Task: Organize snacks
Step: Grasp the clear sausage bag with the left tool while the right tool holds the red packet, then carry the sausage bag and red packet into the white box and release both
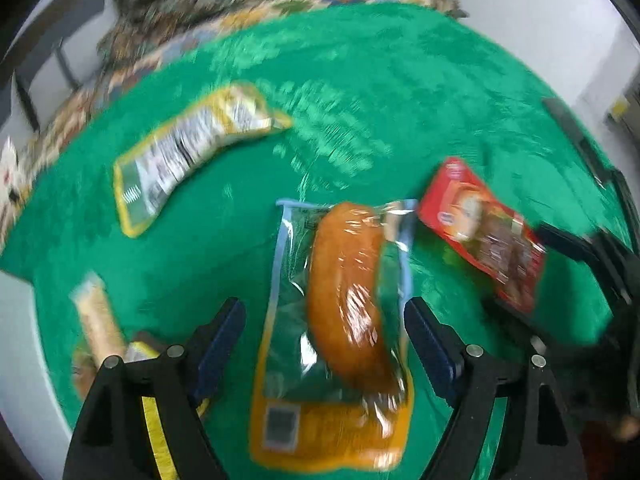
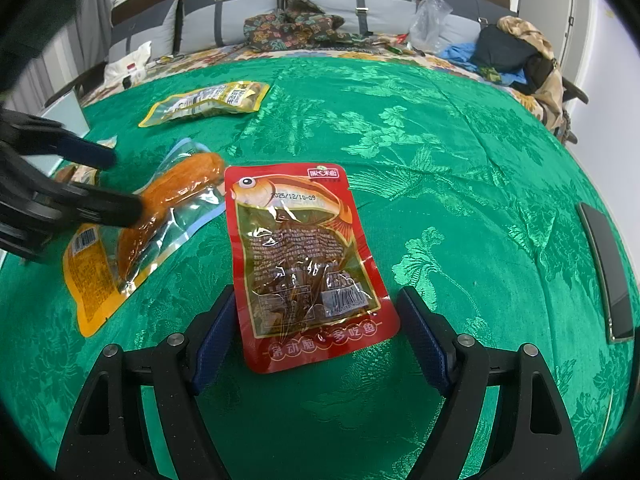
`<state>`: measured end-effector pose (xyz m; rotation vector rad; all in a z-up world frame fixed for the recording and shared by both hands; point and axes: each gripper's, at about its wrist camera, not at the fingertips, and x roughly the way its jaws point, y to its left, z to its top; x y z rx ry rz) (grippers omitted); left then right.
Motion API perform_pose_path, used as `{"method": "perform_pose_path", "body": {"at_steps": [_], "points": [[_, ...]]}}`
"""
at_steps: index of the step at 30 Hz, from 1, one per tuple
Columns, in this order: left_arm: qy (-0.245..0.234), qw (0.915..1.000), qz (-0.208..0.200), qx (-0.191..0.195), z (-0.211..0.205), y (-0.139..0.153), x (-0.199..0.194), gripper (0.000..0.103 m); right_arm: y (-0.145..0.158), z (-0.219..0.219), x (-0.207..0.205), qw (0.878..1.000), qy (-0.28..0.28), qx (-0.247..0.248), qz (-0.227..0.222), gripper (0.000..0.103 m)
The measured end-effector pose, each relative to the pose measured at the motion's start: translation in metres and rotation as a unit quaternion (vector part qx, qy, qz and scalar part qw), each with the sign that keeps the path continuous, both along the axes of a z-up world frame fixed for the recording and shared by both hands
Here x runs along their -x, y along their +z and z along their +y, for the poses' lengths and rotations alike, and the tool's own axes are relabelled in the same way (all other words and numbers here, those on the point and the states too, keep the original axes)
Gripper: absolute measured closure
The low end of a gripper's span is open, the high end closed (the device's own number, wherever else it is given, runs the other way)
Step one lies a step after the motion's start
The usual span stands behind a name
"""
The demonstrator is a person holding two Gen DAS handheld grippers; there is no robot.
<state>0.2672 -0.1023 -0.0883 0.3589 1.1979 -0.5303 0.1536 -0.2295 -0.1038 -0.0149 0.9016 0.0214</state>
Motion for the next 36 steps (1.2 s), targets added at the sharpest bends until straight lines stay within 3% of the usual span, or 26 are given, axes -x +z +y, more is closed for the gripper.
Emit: {"method": "perform_pose_path", "body": {"at_steps": [3,11,14,15,17,20,26,33,36], "points": [[0.014,0.9999,-0.001,-0.004,-0.001,-0.011,-0.003,0.001,0.0,0.0,0.0,1.0,0.0,0.0,0.0,0.021],[0.03,0.9993,-0.017,0.014,0.005,-0.014,-0.003,0.0,0.0,0.0,0.0,1.0,0.0,-0.001,0.0,0.021],[0.042,0.9991,-0.004,0.003,0.004,-0.016,-0.003,0.001,0.001,-0.002,0.0,1.0,0.0,-0.007,-0.001,0.021],[0.048,0.9989,-0.003,0.004,-0.002,-0.017,-0.003,0.003,0.001,-0.004,0.001,1.0,0.0,-0.013,-0.002,0.021],[0.047,0.9986,-0.02,0.014,-0.004,-0.01,0.004,0.027,0.001,-0.004,0.001,1.0,-0.001,-0.013,-0.002,0.021],[0.051,0.9982,-0.025,0.02,-0.005,-0.005,0.014,0.041,-0.001,0.002,0.0,1.0,-0.001,0.005,0.001,0.02],[0.054,0.9977,-0.032,0.027,-0.006,-0.002,0.023,0.053,-0.001,0.001,0.0,1.0,-0.004,0.002,0.002,0.019],[0.071,0.996,-0.034,0.043,0.0,-0.001,0.033,0.058,-0.001,-0.001,0.0,1.0,-0.005,-0.003,0.0,0.019],[0.086,0.9935,-0.024,0.071,0.012,0.002,0.042,0.059,0.007,-0.018,0.005,0.997,-0.011,-0.081,-0.003,0.019]]}}
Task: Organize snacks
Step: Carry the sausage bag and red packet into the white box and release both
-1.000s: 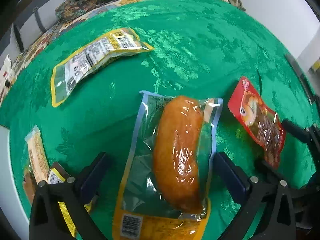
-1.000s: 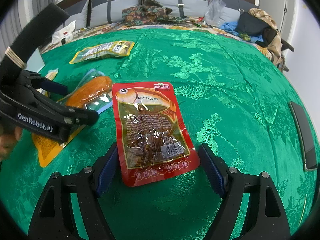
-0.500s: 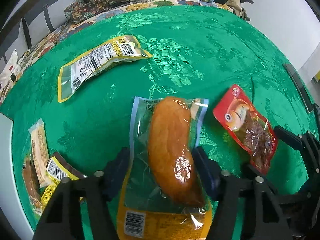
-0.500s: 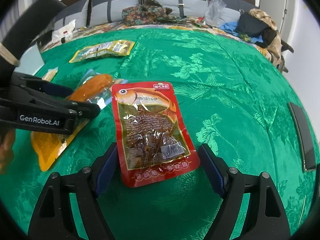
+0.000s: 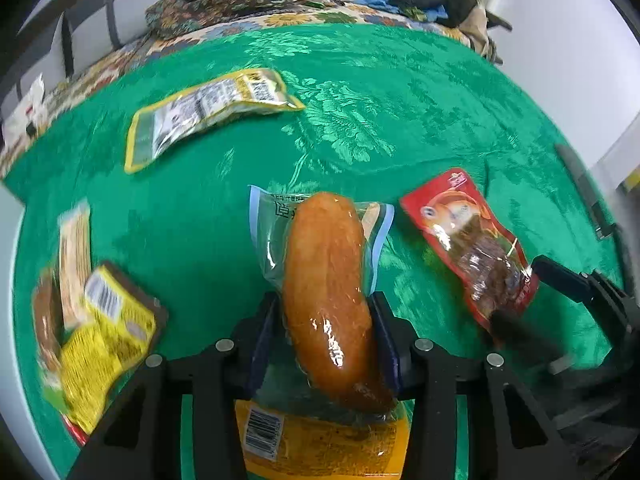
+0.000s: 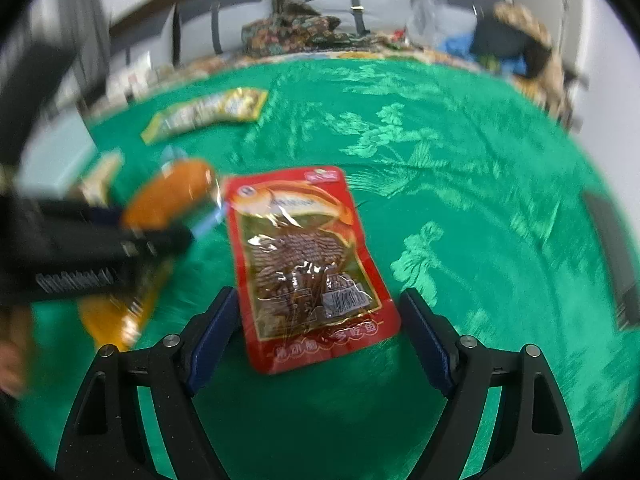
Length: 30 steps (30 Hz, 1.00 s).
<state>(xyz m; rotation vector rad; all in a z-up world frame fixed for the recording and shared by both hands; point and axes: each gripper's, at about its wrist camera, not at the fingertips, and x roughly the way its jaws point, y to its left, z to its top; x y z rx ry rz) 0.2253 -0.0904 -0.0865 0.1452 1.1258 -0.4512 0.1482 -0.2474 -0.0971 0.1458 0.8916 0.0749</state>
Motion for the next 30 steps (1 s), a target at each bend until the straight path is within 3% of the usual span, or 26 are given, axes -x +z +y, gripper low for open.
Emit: {"method": "perform_pose_path", "body": {"at_steps": [2,5,7,9,12,14,16,17,18,20,22,27,30], "points": [[0.008,0.9998,-0.002,0.018,0.009,0.004,0.011,0.059,0.016,-0.024,0.007,0.995,-0.015,-0.095,-0.015,0.018],[0.019,0.9989,-0.01,0.041,0.023,0.013,0.029,0.059,0.033,-0.051,0.001,0.991,-0.052,-0.12,-0.01,0.018],[0.03,0.9979,-0.012,0.056,0.032,0.018,0.04,0.059,0.03,-0.053,-0.019,0.993,-0.041,-0.106,0.04,0.017],[0.042,0.9966,-0.014,0.069,0.042,0.023,0.05,0.059,0.02,-0.034,-0.038,0.993,0.008,-0.077,0.092,0.017],[0.056,0.9955,-0.028,0.071,0.057,0.031,0.066,0.059,0.004,0.004,-0.053,0.991,0.046,-0.005,0.125,0.015],[0.067,0.9939,-0.031,0.082,0.071,0.039,0.078,0.059,-0.003,0.032,-0.06,0.989,0.052,0.077,0.115,0.015],[0.075,0.9925,-0.038,0.089,0.086,0.049,0.088,0.059,-0.004,0.039,-0.064,0.989,0.048,0.084,0.11,0.02],[0.079,0.9917,-0.047,0.09,0.096,0.056,0.095,0.059,-0.002,0.037,-0.064,0.989,0.034,0.082,0.115,0.037],[0.082,0.991,-0.052,0.092,0.103,0.061,0.1,0.059,0.002,0.032,-0.064,0.99,0.021,0.073,0.121,0.04],[0.096,0.9879,-0.066,0.102,0.125,0.075,0.112,0.059,0.009,0.019,-0.062,0.991,0.014,0.033,0.13,0.059],[0.111,0.9848,-0.076,0.11,0.145,0.085,0.121,0.059,0.014,0.001,-0.053,0.99,-0.003,0.013,0.137,0.062],[0.141,0.9763,-0.096,0.134,0.185,0.111,0.139,0.059,0.032,-0.034,-0.02,0.985,-0.034,-0.134,0.108,0.064],[0.159,0.9692,-0.113,0.15,0.216,0.133,0.147,0.059,0.05,-0.029,-0.008,0.977,-0.031,-0.189,0.091,0.064]]}}
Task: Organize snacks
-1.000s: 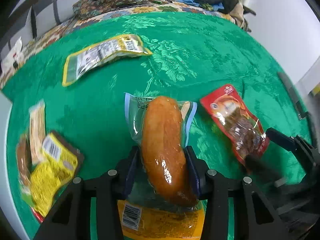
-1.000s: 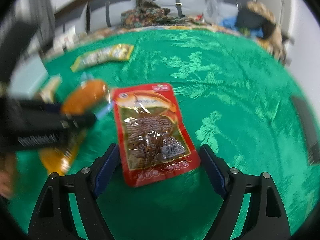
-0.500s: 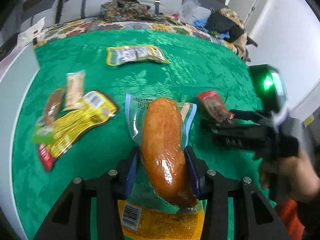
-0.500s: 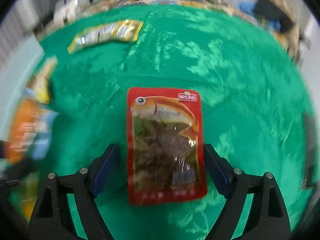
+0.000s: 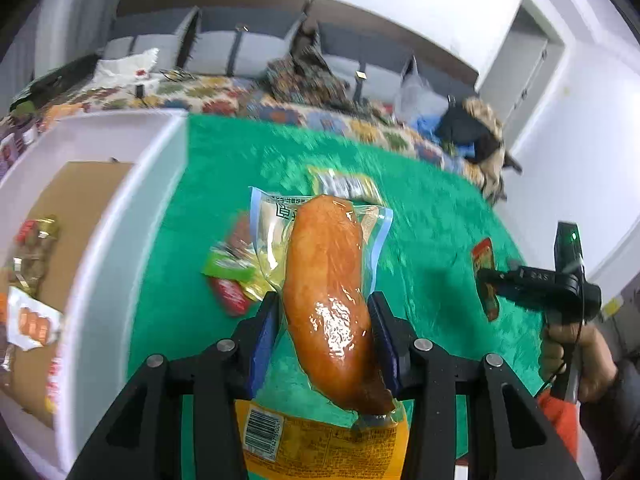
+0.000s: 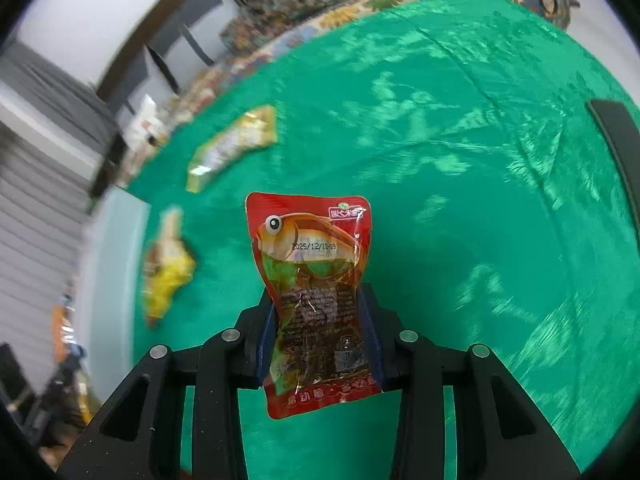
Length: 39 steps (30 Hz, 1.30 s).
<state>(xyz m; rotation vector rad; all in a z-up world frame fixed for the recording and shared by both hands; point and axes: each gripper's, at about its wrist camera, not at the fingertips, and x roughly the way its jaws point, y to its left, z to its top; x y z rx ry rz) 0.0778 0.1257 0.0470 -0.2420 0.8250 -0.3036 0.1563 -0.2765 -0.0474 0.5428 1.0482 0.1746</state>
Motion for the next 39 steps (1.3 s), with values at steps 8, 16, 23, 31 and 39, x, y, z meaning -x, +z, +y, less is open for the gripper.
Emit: {"method": "perform_pose_path", "body": {"at_steps": [8,16,23,31,39], "points": [[0.119,0.9919,-0.035,-0.027,0.142,0.044,0.014,0.059,0.101,0.137,-0.006,0.984,0.122,-0.109,-0.073,0.063],[0.241,0.9663,0.015,-0.089,0.27,0.006,0.033,0.053,0.15,0.366,0.005,0.937,0.312,-0.127,-0.095,0.061],[0.291,0.9508,0.032,-0.102,0.294,-0.032,0.053,0.016,0.095,0.475,0.018,0.923,0.373,-0.089,-0.039,0.031],[0.261,0.9591,0.006,-0.111,0.243,-0.022,0.057,0.007,0.084,0.415,0.013,0.94,0.324,-0.013,-0.102,0.03],[0.118,0.9889,-0.027,-0.085,0.113,-0.008,0.053,0.004,0.015,0.271,0.021,0.952,0.203,0.195,-0.118,0.03]]}}
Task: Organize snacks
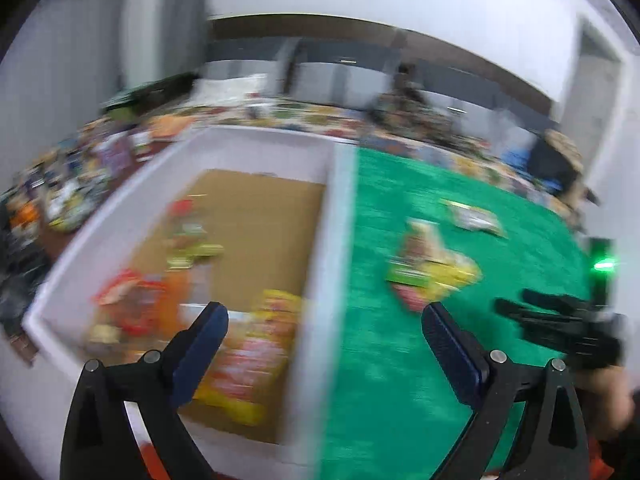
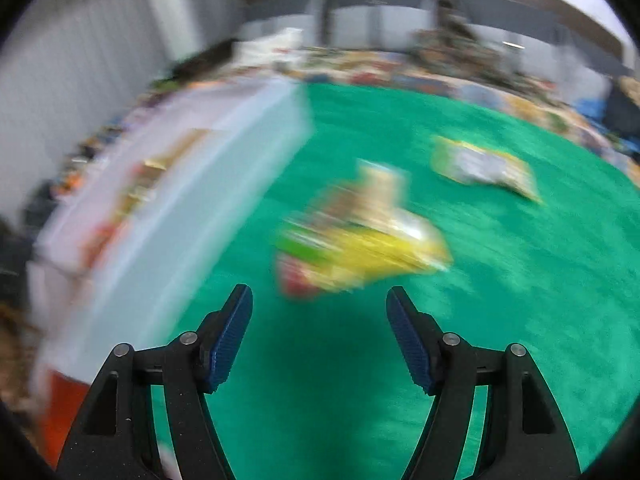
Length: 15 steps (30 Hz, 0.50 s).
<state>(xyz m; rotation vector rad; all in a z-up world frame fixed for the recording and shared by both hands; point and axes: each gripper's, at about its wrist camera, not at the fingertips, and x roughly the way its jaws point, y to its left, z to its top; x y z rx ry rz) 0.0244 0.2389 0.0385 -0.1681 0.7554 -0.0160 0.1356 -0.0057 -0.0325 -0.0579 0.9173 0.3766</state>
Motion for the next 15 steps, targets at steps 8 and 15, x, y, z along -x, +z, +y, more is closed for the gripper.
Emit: {"method": "perform_pose_path", "body": {"at_steps": [8,15], "points": [[-0.105,0.9922,0.065,-0.015,-0.125,-0.06,-0.032,0.0,-0.052,-0.153,0.013,0.986,-0.147,0.08,0.002,0.03],[-0.097,0.9875,0.106,-0.067,-0.158,-0.123,-0.076,0.001,-0.067,-0.191,0.02,0.979,-0.186,0.086,0.002,0.03]]}}
